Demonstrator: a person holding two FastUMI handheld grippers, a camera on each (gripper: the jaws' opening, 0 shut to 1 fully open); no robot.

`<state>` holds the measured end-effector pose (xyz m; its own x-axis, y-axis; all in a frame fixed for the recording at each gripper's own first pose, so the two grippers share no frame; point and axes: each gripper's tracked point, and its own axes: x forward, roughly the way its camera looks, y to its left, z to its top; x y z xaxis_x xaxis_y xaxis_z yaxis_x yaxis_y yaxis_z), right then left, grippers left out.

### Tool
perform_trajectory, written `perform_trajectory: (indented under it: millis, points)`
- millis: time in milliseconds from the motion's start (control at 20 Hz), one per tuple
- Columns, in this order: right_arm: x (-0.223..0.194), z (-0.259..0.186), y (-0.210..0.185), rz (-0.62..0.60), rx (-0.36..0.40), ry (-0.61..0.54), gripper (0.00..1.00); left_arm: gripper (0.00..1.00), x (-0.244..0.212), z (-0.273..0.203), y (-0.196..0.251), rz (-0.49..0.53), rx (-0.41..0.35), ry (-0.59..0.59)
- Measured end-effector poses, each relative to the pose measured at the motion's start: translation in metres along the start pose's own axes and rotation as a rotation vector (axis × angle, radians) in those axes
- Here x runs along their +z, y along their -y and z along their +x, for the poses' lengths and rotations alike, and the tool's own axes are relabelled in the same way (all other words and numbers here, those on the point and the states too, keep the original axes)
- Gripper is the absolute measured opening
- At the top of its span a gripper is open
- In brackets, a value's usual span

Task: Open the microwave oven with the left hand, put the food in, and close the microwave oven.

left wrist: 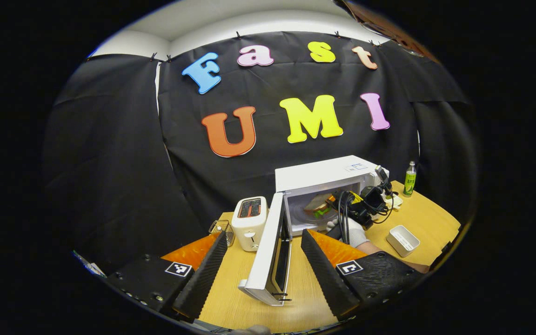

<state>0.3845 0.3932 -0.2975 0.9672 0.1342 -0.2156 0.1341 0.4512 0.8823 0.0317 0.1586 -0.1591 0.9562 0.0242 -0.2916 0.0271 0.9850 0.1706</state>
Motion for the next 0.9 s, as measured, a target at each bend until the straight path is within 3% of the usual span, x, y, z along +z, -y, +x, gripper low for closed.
perform_trajectory:
  millis: [100,150,200,300,350,400,450,550,600,650,700,750,800,850,900]
  points:
    - [-0.009,0.012,0.013,-0.041,-0.039,0.007,0.34,0.97,-0.002,0.001,-0.001,0.003,-0.002,-0.007]
    - [-0.009,0.016,0.018,-0.051,-0.05,0.01,0.25,0.97,-0.002,0.002,-0.001,0.004,-0.002,-0.012]
    - [-0.01,0.016,0.022,-0.075,-0.062,0.009,0.37,0.96,-0.003,0.002,-0.003,0.006,-0.001,-0.014]
    - [-0.01,0.017,0.03,-0.164,-0.1,0.005,0.42,0.97,0.0,0.001,-0.005,0.003,0.003,-0.004]
    - [-0.008,0.015,0.035,-0.251,-0.126,0.007,0.37,0.96,-0.001,0.002,-0.004,0.0,0.005,-0.005]
    - [-0.004,0.013,0.04,-0.317,-0.149,0.011,0.4,0.96,-0.001,0.002,-0.004,0.0,0.009,-0.004]
    - [-0.001,0.011,0.041,-0.359,-0.147,0.017,0.59,0.97,-0.001,0.002,-0.004,0.001,0.012,-0.002]
    - [0.007,0.004,0.028,-0.443,-0.112,0.037,0.65,0.96,0.0,0.002,-0.001,-0.007,0.007,0.004]
    - [0.012,-0.002,0.025,-0.495,-0.104,0.049,0.83,0.97,0.0,0.002,0.0,-0.01,0.005,0.009]
    - [0.013,-0.008,0.021,-0.532,-0.103,0.047,0.88,0.96,0.003,0.002,-0.001,-0.011,0.007,0.016]
    - [0.016,-0.014,0.015,-0.56,-0.089,0.045,0.84,0.97,0.004,0.001,-0.001,-0.016,0.006,0.022]
    - [0.018,-0.02,0.009,-0.587,-0.076,0.04,0.97,0.96,0.005,0.0,-0.002,-0.022,0.008,0.027]
    - [0.02,-0.028,0.003,-0.613,-0.059,0.032,0.89,0.97,0.006,-0.002,-0.003,-0.027,0.01,0.032]
    - [0.024,-0.037,-0.003,-0.647,-0.048,0.028,0.9,0.97,0.008,-0.004,-0.006,-0.03,0.021,0.041]
    - [0.028,-0.048,-0.007,-0.688,-0.039,0.024,0.98,0.97,0.01,-0.005,-0.01,-0.031,0.033,0.049]
